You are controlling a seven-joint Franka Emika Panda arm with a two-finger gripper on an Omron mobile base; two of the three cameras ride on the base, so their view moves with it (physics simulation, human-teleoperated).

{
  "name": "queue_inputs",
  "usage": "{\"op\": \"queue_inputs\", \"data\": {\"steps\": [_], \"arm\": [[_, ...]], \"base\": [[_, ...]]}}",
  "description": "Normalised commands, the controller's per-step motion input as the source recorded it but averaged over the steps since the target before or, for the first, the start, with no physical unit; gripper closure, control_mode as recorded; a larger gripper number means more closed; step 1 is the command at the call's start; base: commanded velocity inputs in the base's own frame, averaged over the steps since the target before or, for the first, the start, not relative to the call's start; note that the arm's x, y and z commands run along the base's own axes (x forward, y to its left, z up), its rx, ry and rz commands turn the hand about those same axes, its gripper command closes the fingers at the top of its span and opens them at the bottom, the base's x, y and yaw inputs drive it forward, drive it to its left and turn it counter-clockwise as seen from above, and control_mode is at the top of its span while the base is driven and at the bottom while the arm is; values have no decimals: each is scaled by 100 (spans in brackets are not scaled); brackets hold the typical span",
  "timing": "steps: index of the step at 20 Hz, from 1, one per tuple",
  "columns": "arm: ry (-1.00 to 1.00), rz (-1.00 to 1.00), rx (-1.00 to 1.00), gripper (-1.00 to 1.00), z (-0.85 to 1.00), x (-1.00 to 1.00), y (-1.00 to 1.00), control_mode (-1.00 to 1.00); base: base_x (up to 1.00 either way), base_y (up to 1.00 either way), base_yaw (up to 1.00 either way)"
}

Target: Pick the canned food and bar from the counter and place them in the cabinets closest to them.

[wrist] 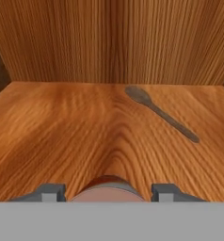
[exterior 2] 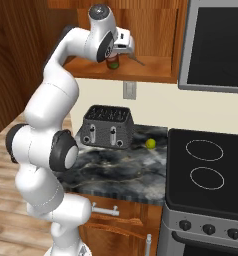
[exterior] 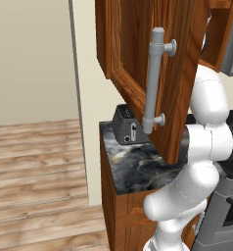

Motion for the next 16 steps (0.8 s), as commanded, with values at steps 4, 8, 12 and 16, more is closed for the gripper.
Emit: {"op": "queue_inputs", "data": {"steps": [4, 8, 12, 16], "arm": [[-2, 0, 0, 100, 0, 16, 0, -100], [-1, 0, 0, 100, -1, 19, 0, -100], [-1, 0, 0, 100, -3, 22, 0, -100], [-1, 0, 0, 100, -4, 21, 0, -100]], "base": [[0, 0, 0], [0, 0, 0], [0, 0, 0], [0, 0, 0]]}}
